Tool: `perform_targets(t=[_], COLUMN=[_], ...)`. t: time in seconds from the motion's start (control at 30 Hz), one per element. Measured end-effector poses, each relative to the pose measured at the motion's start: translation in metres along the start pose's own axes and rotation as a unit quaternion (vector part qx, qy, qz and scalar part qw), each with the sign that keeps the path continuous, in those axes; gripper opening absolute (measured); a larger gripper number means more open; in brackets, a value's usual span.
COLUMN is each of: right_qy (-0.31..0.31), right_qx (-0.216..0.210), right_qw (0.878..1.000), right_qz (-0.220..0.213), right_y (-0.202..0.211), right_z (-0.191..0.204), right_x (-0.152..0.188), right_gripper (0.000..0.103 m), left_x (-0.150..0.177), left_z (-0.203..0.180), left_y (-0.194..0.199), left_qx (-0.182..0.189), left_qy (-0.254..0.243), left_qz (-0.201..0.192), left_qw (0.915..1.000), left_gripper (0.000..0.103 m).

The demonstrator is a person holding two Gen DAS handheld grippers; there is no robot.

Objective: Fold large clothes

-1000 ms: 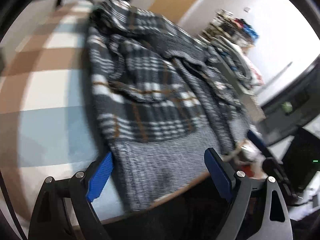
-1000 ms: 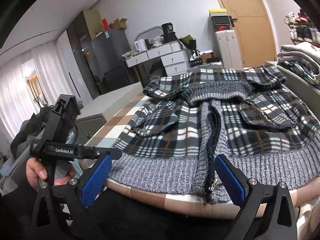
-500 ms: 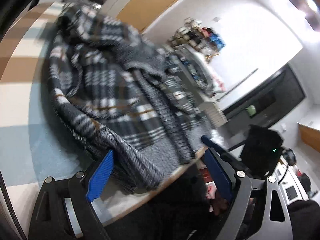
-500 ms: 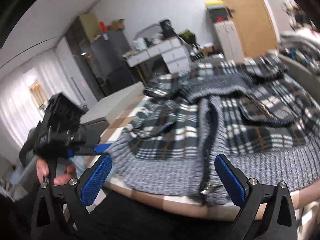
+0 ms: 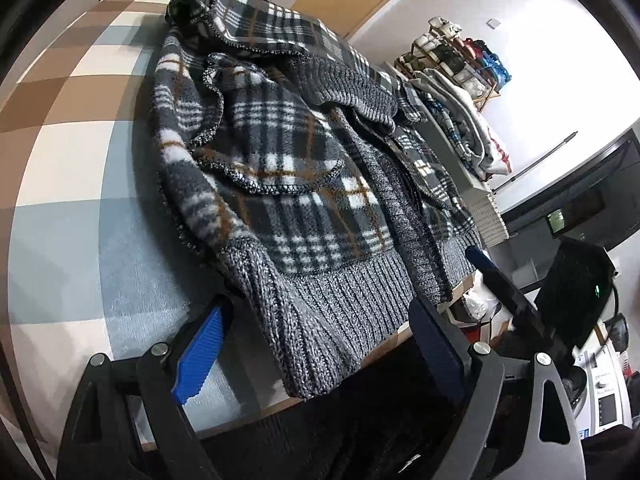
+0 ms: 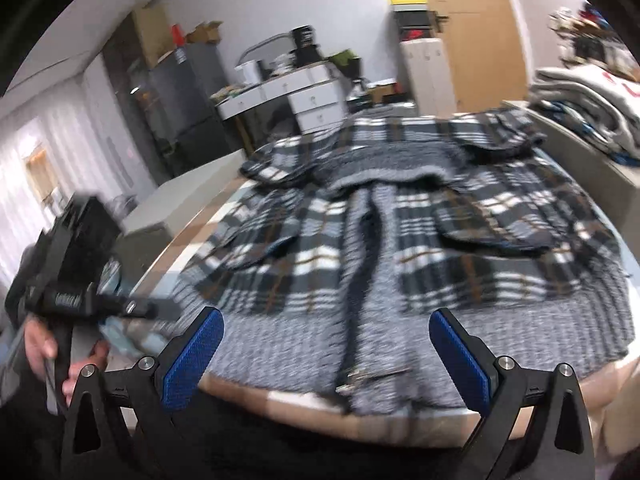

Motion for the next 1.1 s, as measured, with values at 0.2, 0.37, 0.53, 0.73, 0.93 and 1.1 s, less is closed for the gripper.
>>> perform_targets(t=[0.2, 0.37, 0.53, 0.73, 0.93, 1.1], right_qy=[-0.075, -0.11, -0.165, -0.188, -0.175, -0.164], right_qx=[0.042, 0.102, 0.06, -0.035, -0.037, -0.052], right_qw=[0.996, 0.989, 0.983, 0.979, 0.98, 0.979], right_qz=[-0.037, 0.007, 0.057, 0.067, 0.087, 0.113], right_y=[0.043, 0.062, 0.05, 0.031, 0.014, 0.001], right_z=[-0.084, -0.17, -0.208, -0.206, -0.209, -0.206], right_x=[-0.013, -0.005, 0.019, 0.019, 0.007, 0.005], right_gripper=[0.103, 0.103, 0.103, 0.103, 0.103, 0.103], left_x=[0.001, 0.002, 0.003, 0.001, -0.003, -0.001], left_z=[0.005, 0.013, 0.013, -0.004, -0.018, -0.014], left_y=[-0.003, -0.008, 0.0, 0.009, 0.01, 0.001], left_qx=[-0.001, -0.012, 0.017, 0.049, 0.029, -0.001], left_qy=[0.012, 0.005, 0.002, -0.028, -0.063, -0.06], left_qz=[0.0, 0.001, -0.009, -0.028, -0.049, -0.046], left_qw=[0.9999, 0.9999, 0.9998, 0.998, 0.9963, 0.9972], left_gripper=[0.043, 0.015, 0.012, 0.012, 0.013, 0.013])
Point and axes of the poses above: each gripper's, at about its wrist camera, not at the fingertips, and y roughly against the way its jaws point, z to its left, x to its underside, the point moved 5 cm from there along -y, roughly the way its jaws point, and after that the axes turned 12 degrees about y, right-handed, at the moved point
